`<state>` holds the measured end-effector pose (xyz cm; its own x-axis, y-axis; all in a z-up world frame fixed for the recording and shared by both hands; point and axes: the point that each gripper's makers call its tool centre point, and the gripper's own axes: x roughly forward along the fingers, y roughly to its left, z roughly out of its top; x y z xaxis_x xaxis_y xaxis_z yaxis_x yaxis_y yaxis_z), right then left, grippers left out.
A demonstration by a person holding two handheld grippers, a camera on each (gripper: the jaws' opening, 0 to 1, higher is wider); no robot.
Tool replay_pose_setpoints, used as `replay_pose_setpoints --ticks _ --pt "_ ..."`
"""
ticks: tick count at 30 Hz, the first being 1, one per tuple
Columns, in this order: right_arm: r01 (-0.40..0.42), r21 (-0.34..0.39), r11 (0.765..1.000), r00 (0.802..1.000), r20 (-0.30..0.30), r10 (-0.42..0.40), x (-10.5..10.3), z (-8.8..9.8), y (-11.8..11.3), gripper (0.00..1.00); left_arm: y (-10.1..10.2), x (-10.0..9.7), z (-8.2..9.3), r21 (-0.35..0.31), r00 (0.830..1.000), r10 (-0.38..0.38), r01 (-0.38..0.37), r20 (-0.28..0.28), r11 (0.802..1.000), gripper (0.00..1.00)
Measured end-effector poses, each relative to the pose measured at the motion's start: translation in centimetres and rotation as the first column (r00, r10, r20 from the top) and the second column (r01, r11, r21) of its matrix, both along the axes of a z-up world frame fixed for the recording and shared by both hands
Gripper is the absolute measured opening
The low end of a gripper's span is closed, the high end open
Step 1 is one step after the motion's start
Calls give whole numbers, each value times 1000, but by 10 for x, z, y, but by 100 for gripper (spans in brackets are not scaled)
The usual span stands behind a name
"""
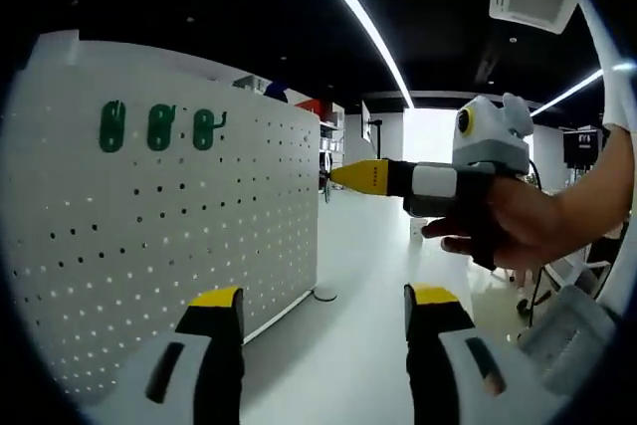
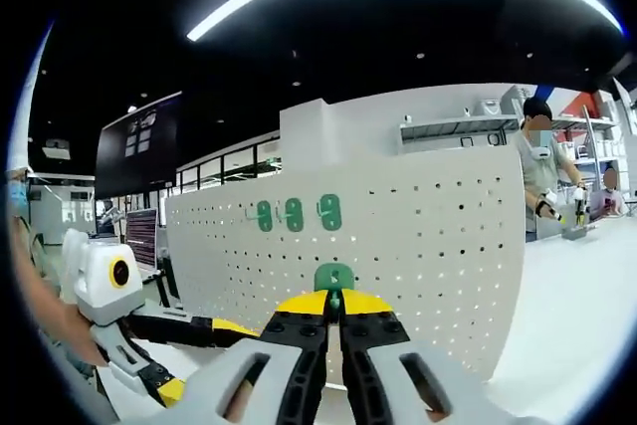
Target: Insert the hook assembly into the mounting plate slot until the hook locks in place.
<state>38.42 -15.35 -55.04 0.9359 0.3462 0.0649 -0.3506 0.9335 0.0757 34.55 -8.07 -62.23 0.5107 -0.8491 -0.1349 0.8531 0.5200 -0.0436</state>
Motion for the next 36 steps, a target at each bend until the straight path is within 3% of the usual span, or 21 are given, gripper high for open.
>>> replay_pose_setpoints --ticks 15,36 --pt "27 -12 1000 999 21 -27 26 23 -6 0 28 -1 0 -16 997 76 -76 -7 997 66" --pt "59 -104 993 997 57 -53 54 42 -6 1 58 -12 7 -17 991 134 -134 17 991 64"
